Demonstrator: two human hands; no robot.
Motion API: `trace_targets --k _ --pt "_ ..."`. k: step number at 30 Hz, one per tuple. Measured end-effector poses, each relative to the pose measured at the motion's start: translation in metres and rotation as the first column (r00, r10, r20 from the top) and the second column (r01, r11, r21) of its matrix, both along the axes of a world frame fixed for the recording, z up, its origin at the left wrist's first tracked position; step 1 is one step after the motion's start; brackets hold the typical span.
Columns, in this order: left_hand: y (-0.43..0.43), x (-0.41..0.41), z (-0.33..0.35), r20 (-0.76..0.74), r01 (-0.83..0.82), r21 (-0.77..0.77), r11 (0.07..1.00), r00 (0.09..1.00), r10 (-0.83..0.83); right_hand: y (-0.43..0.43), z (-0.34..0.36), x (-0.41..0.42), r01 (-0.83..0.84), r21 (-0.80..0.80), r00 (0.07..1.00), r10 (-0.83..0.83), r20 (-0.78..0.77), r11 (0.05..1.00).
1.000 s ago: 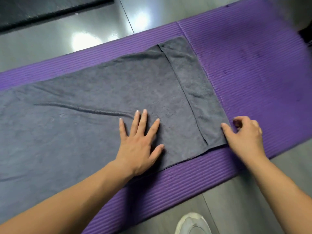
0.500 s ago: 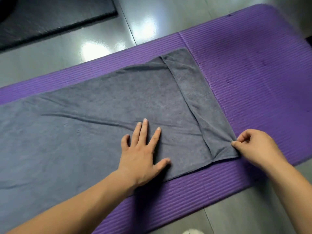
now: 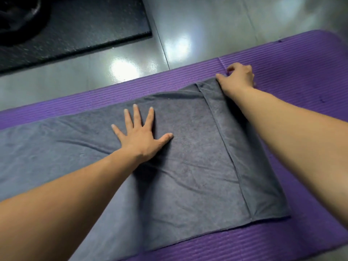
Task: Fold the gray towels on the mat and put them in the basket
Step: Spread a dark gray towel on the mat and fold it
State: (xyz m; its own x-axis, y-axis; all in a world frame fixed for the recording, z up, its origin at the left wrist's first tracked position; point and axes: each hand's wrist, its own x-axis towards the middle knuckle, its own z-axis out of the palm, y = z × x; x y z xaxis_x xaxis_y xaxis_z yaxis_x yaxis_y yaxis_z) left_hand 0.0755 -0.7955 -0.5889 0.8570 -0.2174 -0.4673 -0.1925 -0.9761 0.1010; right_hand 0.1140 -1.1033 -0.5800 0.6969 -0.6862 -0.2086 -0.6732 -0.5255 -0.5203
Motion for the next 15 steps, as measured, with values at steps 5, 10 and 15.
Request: trace_targets --k 5,10,15 --pt "0.001 0.001 -0.005 0.008 -0.003 -0.034 0.999 1.0 0.004 -0.017 0.004 0.019 -0.179 0.028 0.981 0.18 -0.068 0.983" --pt "0.0 0.0 -0.005 0.016 0.006 -0.03 1.0 1.0 -0.005 -0.027 0.004 0.017 -0.258 0.012 0.966 0.258 -0.004 0.966" --pt "0.002 0.003 -0.007 0.073 -0.011 -0.064 0.998 0.997 0.015 -0.028 -0.012 0.016 -0.025 -0.019 0.987 0.028 0.158 1.0"
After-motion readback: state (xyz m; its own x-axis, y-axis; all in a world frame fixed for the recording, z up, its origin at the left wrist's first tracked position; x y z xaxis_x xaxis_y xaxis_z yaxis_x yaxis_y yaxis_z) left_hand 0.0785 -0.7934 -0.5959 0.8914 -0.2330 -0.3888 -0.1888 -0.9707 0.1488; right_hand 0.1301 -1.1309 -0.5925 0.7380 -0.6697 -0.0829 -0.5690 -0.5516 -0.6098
